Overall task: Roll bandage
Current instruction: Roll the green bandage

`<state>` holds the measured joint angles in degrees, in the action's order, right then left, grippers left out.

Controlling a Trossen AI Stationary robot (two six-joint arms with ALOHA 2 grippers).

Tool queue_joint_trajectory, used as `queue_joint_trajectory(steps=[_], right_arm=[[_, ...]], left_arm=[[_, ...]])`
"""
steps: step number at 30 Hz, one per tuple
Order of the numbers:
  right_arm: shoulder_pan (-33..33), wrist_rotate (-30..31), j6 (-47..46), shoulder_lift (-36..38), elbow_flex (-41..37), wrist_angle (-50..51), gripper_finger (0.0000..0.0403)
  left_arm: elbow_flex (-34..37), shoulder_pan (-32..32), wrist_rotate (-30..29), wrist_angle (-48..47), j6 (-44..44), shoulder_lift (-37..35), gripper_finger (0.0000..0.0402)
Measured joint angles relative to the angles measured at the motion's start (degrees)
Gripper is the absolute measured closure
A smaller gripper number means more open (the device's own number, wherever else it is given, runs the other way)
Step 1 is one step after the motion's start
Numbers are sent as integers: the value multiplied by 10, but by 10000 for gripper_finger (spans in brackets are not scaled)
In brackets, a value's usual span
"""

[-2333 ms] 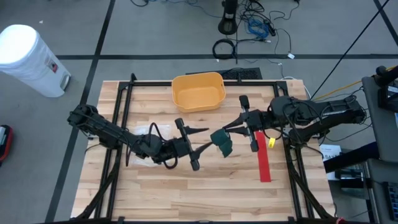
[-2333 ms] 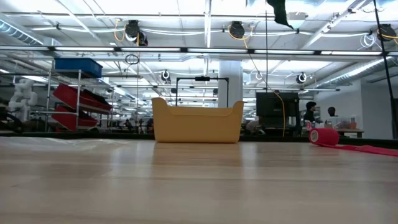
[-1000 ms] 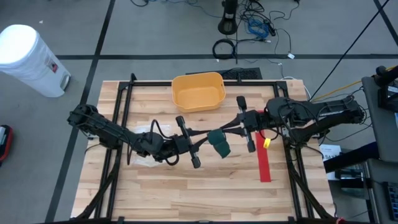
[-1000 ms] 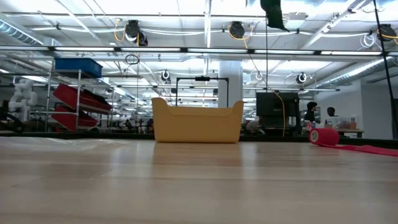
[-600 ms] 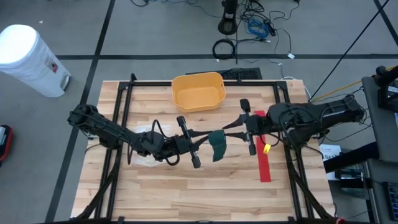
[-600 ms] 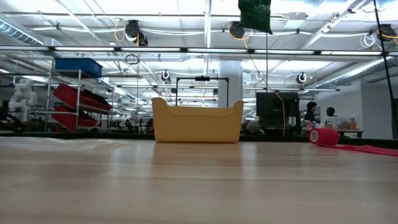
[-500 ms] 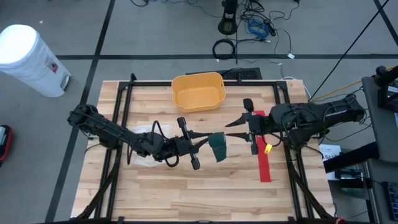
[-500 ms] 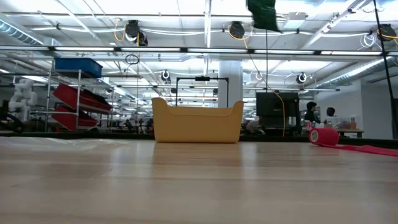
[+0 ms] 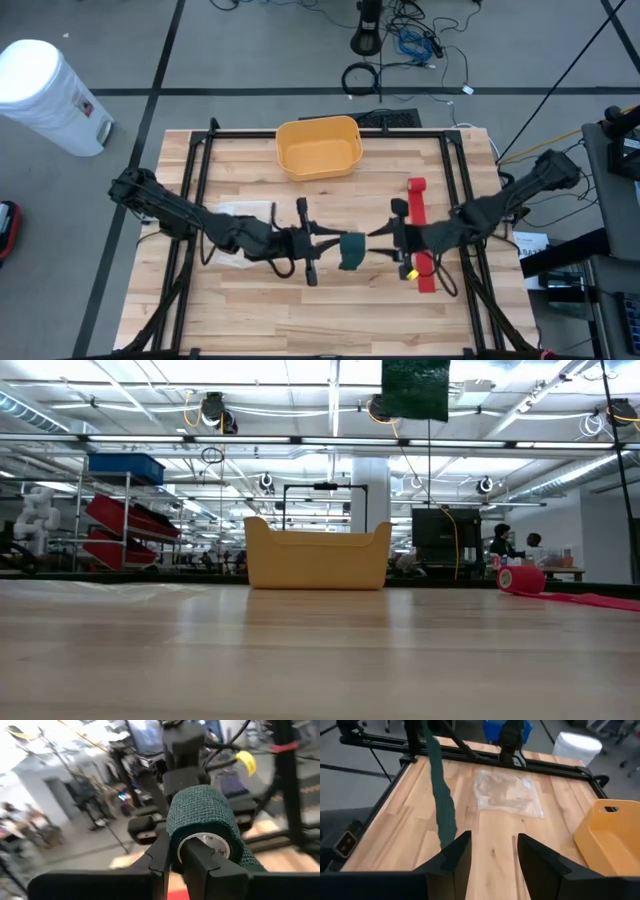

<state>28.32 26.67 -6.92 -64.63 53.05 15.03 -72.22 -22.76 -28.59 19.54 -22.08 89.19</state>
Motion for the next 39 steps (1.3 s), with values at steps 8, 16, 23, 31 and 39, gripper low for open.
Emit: queue_joint_trajectory(steps=[8, 16, 23, 31, 39], right_arm=[[-12, 19, 76, 0, -201, -359, 257], [-15, 17, 117, 1, -233, -520, 257], [-12, -29, 116, 1, -202, -514, 240], [-12, -25, 140, 1, -187, -491, 207], [-12, -25, 136, 4, -155, -437, 204]], left_arm=[[-10, -1, 32, -70, 27, 1, 357], [-10, -2, 32, -84, 48, 0, 357], [-10, 3, 66, -85, 53, 0, 357], [-10, -2, 79, -94, 49, 0, 357], [-9, -1, 0, -138, 49, 0, 357]])
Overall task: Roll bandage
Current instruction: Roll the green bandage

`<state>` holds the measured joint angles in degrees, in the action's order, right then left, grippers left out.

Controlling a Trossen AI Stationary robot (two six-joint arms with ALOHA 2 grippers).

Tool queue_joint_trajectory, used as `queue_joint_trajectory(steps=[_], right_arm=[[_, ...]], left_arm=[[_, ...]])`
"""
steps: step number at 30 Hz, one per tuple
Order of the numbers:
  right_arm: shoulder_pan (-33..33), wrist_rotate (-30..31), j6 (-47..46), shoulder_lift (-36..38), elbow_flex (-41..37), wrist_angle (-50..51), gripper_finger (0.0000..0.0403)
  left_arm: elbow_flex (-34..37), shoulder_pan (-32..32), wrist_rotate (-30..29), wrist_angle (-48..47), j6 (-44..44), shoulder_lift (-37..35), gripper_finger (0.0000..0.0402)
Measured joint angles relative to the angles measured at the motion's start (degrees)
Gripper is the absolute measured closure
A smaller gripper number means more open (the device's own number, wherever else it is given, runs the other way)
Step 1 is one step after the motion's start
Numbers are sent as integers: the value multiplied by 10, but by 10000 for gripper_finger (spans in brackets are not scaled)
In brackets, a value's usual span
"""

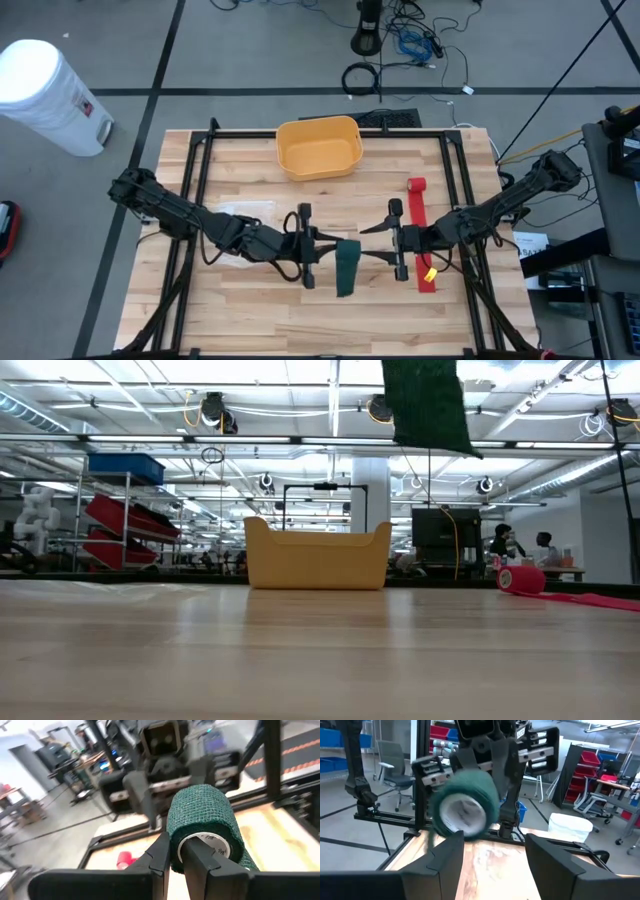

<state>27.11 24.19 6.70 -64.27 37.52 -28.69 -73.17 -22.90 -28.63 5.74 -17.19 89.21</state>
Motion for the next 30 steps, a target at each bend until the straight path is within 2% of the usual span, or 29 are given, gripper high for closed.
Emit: queue_joint_trajectory(steps=[30], right_arm=[[-27, -21, -137, 0, 2, -18, 204]], left_arm=[[0, 4, -19, -2, 0, 0, 357]])
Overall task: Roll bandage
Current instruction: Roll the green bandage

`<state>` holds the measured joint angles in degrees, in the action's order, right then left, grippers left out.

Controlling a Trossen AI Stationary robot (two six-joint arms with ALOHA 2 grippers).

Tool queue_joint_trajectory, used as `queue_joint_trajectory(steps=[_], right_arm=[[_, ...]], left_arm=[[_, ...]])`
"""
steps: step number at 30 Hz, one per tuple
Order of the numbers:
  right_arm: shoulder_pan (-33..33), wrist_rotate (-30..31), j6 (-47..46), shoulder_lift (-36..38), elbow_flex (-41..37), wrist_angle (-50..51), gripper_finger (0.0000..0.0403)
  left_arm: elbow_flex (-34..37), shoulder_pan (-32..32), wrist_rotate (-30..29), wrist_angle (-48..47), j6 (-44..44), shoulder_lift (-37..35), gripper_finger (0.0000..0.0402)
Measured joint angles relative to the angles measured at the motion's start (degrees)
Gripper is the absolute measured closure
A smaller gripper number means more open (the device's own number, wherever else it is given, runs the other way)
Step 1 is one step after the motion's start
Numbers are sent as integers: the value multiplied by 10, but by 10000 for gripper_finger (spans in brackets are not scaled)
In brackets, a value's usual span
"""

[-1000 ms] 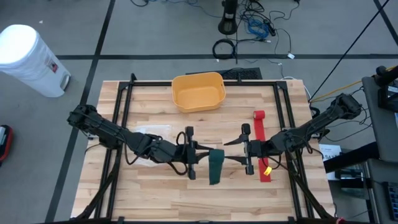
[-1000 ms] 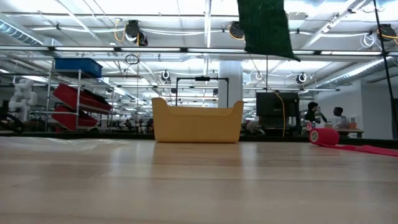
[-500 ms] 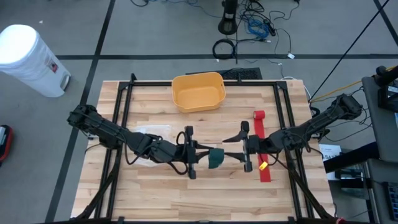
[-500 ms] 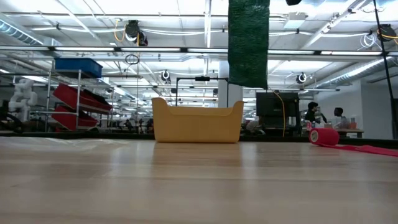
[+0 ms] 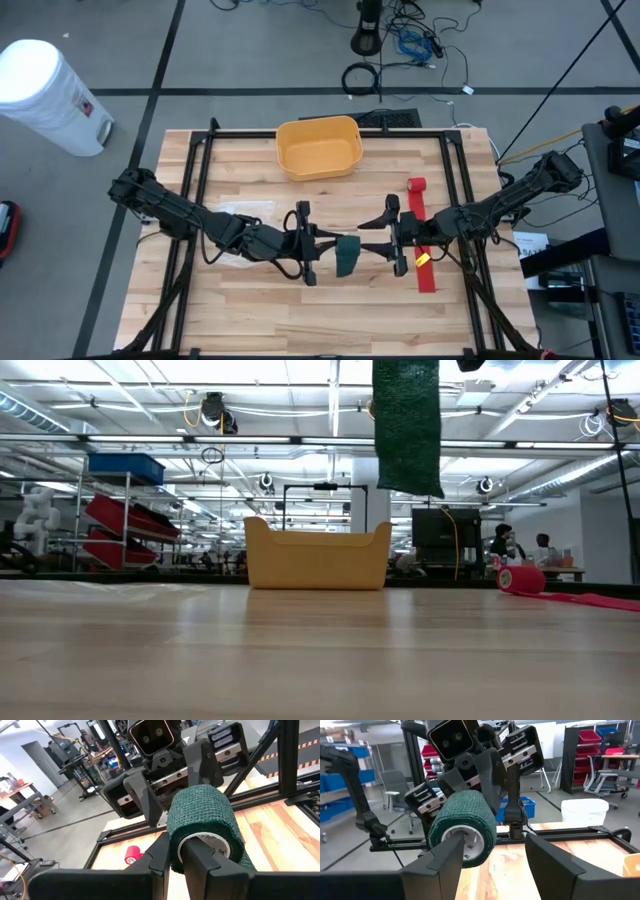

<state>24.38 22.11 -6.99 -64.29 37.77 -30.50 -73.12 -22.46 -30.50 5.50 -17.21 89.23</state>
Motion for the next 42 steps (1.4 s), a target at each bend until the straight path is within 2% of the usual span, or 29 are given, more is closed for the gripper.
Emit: queue_joint_trajectory(steps=[14, 21, 42], right_arm=[[-5, 0, -13, -8, 0, 2, 211], [-22, -26, -12, -26, 0, -29, 251], [-23, -29, -19, -28, 0, -33, 359]], left_arm=[[0, 4, 0, 2, 0, 0, 357], [0, 8, 0, 1, 3, 0, 357], [0, 8, -15, 0, 0, 0, 357]])
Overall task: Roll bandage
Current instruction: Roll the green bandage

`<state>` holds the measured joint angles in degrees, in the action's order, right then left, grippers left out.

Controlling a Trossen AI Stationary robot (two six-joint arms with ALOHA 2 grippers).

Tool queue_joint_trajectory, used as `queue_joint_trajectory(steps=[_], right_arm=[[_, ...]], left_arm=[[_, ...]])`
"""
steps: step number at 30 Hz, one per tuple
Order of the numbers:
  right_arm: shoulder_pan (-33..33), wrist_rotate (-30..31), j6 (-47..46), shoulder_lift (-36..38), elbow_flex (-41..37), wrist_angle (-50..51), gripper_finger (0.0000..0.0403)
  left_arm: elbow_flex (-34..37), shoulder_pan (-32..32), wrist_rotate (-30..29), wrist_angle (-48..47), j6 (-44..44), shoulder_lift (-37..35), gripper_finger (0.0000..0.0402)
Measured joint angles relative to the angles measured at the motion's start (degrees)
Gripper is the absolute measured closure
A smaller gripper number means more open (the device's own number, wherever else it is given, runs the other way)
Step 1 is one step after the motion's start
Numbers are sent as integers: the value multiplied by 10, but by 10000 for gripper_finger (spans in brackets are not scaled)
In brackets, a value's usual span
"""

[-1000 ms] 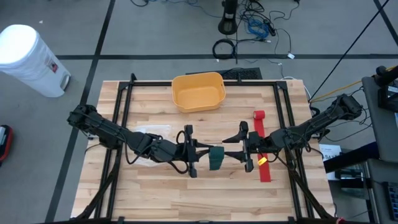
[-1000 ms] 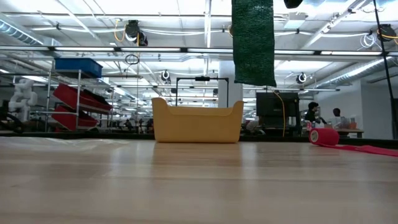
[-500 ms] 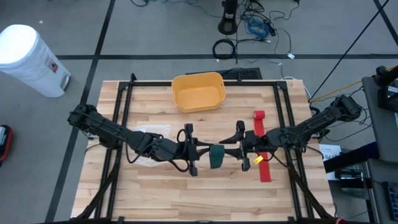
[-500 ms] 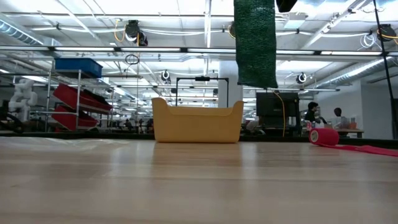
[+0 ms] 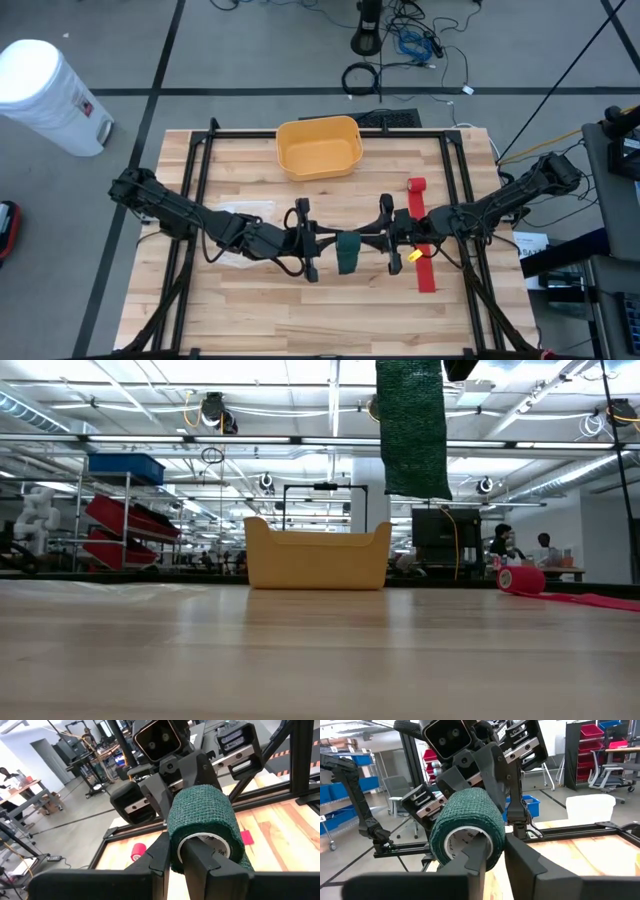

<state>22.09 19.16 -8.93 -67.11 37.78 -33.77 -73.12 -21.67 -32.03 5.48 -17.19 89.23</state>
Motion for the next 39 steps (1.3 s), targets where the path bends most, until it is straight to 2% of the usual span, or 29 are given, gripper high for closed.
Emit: queue_joint_trajectory(steps=[6, 13, 18, 24, 28, 39], right_arm=[[0, 2, 10, 0, 0, 1, 392], [0, -1, 17, 0, 0, 1, 393], [0, -1, 19, 0, 0, 2, 393], [0, -1, 22, 0, 0, 2, 392], [0, -2, 22, 0, 0, 2, 392], [0, -1, 22, 0, 0, 2, 392]], left_arm=[[0, 0, 0, 0, 3, 0, 347], [0, -1, -3, 1, 4, 0, 291], [0, -10, -45, 1, 4, 0, 245], [0, -25, -77, 0, 4, 0, 210], [0, -35, -83, 0, 2, 0, 192], [0, -59, -148, 0, -32, 0, 163]])
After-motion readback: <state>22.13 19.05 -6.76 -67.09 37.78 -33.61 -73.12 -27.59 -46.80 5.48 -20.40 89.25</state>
